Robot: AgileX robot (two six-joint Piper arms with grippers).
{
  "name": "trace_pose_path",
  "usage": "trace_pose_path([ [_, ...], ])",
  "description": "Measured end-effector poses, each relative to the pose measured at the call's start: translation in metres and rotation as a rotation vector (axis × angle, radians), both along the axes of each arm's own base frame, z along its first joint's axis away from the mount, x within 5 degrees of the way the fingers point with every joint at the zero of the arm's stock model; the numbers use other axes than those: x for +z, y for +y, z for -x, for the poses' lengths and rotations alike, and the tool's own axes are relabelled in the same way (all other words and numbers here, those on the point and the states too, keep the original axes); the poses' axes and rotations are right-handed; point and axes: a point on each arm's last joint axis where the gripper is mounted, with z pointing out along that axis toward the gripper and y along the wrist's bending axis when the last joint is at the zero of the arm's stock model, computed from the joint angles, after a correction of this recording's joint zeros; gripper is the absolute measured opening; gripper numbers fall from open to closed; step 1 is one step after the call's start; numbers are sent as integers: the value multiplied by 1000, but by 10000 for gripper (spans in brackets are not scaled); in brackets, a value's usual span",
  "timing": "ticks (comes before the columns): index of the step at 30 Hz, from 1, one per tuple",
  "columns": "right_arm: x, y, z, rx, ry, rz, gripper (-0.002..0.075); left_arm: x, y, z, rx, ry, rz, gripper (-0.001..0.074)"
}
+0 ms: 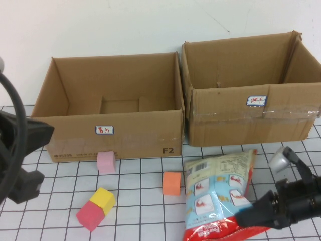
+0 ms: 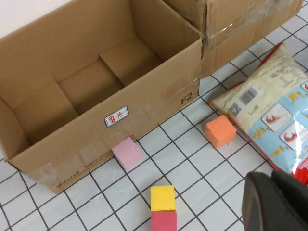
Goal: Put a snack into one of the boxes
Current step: Pick up the potato chip, then place the potato chip in the potato chip box
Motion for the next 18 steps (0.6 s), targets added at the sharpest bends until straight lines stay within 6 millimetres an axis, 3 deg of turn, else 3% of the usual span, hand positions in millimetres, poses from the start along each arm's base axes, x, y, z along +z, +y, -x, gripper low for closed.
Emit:
trace_pose_path([
  [4,16,6,-1,67,11,-114,28,-1,0,0,2,11,-4,-1],
  [8,47,8,-2,89,-59,-159,21,-1,1,1,2,18,-8,-1],
  [18,181,21,-17,106,-462,-274,18,-2,2,1,7,16,-22,-1],
])
